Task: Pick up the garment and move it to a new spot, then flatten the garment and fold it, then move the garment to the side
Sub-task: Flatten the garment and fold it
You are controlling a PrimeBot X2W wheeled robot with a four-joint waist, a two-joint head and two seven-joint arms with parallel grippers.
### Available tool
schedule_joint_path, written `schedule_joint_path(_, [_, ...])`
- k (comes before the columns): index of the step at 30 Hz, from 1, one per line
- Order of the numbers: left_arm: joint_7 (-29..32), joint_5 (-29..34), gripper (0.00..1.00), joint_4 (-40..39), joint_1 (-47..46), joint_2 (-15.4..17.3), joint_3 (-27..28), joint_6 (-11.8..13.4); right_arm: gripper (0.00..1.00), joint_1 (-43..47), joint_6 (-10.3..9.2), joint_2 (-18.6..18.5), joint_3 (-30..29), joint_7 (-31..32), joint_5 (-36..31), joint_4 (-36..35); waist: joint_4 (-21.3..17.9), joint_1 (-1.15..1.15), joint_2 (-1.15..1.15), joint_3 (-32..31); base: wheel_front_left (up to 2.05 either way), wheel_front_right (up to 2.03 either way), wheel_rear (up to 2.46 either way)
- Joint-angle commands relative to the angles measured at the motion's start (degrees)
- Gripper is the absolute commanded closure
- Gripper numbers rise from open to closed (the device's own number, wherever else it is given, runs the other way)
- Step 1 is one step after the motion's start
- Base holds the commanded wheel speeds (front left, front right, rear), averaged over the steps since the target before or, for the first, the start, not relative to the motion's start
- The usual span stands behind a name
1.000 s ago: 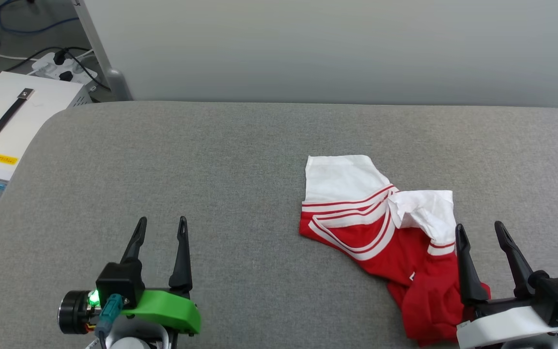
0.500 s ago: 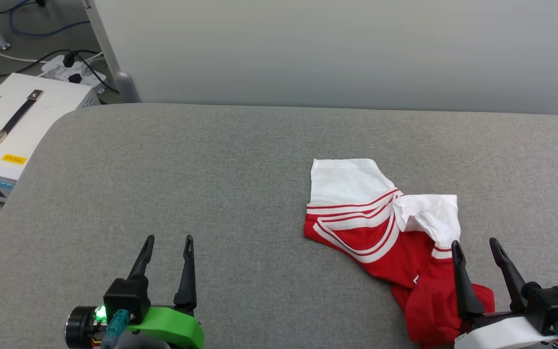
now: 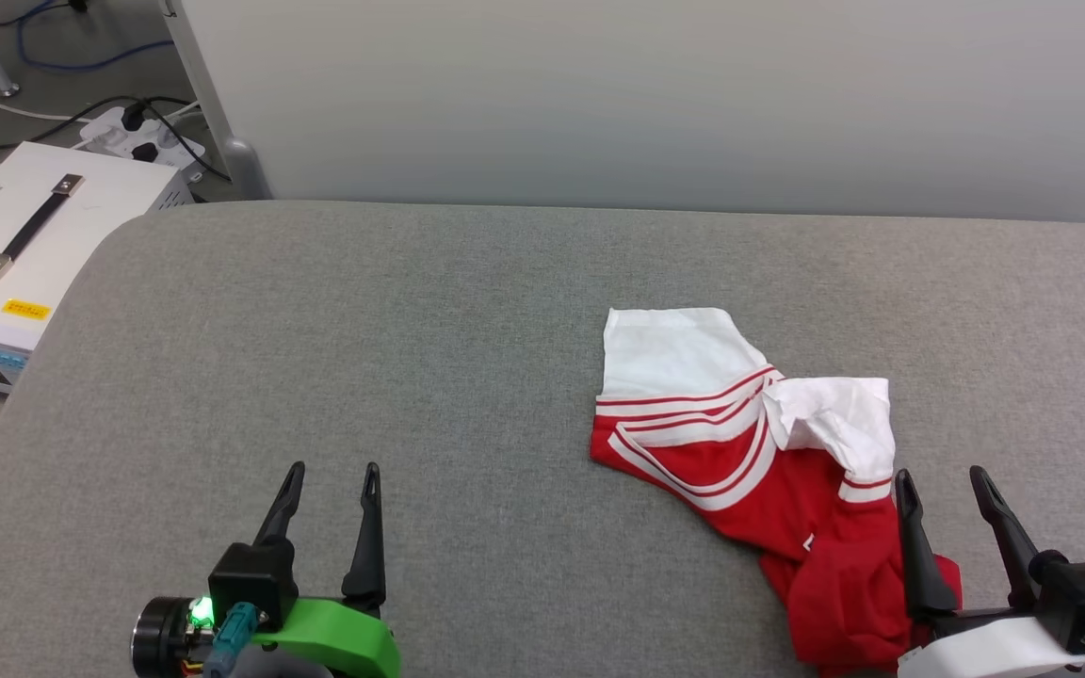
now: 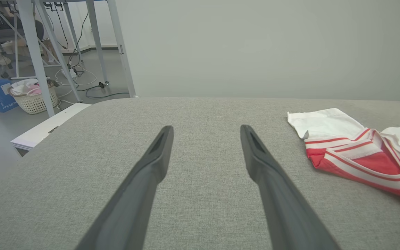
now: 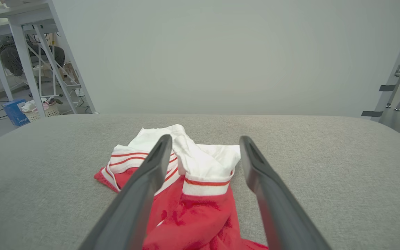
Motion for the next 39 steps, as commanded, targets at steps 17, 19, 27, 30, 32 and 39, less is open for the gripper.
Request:
schedule_joint_path(17, [-0.34,1.2,0.0,0.28,-1.61,-1.13,0.57,-1.01,0.0,-19.33,-0.04,-16.6,6.99,-0.04,-0.6,0.07,-0.82,0.0,0.0,3.79,0.0,0.0,0.0])
schedule_joint_path(19, [-0.34,1.21,0.0,0.3,-1.86,-1.17,0.61,-0.97,0.0,-22.22,-0.04,-20.47,11.19,2.84,2.49,2.67,-0.93,0.0,0.0,4.2,0.0,0.0,0.0])
schedule_joint_path(27, [-0.34,1.01,0.0,0.36,-3.35,-1.27,0.28,-0.86,0.0,-30.61,-0.04,-34.63,31.59,29.12,20.49,1.64,-0.9,0.0,0.0,6.33,0.0,0.0,0.0])
schedule_joint_path(30, [-0.34,0.77,0.0,0.37,-4.18,-1.29,-0.09,-0.81,0.0,-33.29,-0.04,-38.19,37.15,38.29,25.27,0.5,-0.57,0.0,0.0,7.58,0.0,0.0,0.0])
schedule_joint_path(32, [-0.34,0.35,0.0,0.3,-4.67,-1.29,-0.46,-0.62,0.0,-34.99,-0.04,-39.54,39.94,43.28,27.74,0.5,-0.35,0.0,0.0,8.53,0.0,0.0,0.0])
schedule_joint_path(39, [-0.34,-0.85,0.0,0.41,-6.98,-1.3,-2.23,0.17,0.0,-40.7,-0.04,-41.29,45.51,50.49,30.21,6.07,1.24,0.0,0.0,12.47,0.0,0.0,0.0])
